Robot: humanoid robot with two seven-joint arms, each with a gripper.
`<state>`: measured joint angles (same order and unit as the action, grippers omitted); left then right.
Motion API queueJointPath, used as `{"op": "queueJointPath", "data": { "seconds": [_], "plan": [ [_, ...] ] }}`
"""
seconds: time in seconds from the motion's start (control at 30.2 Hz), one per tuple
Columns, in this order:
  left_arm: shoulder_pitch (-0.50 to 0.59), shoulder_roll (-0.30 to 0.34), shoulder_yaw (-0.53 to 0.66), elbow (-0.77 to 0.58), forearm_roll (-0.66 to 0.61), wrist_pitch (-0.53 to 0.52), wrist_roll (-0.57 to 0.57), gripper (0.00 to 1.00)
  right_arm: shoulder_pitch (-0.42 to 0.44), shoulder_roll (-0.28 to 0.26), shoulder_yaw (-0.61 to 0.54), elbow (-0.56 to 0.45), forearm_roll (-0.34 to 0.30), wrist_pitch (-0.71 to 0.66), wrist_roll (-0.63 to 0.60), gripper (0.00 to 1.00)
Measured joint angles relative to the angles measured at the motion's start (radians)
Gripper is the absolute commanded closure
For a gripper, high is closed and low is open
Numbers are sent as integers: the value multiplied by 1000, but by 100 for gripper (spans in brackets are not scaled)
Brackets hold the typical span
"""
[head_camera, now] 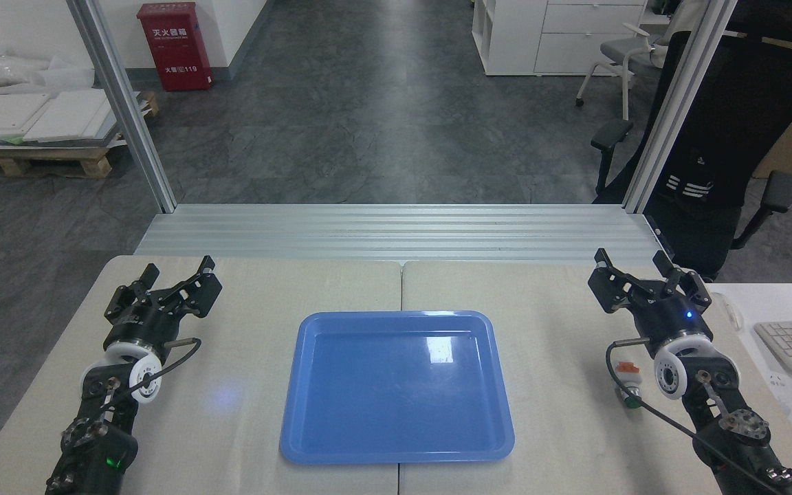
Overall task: Pick up switch part and place in tray
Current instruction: 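Lower the right gripper onto the white-and-orange switch part and close it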
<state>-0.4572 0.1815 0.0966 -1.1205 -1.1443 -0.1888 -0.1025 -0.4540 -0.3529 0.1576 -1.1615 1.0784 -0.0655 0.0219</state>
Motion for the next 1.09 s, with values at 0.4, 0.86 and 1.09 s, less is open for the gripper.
{"op": "queueJointPath", "data": {
  "seconds": [0.4, 0.86, 1.09],
  "plan": [
    [0, 0, 0, 0, 0, 0, 0, 0, -1, -1, 2, 0, 0, 0, 0, 1],
    [0, 0, 0, 0, 0, 0, 0, 0, 136, -31, 18, 0, 10, -8, 68, 1],
    [0, 0, 0, 0, 0, 0, -1, 0, 233, -37, 19, 14, 14, -9, 78, 1]
  ]
}}
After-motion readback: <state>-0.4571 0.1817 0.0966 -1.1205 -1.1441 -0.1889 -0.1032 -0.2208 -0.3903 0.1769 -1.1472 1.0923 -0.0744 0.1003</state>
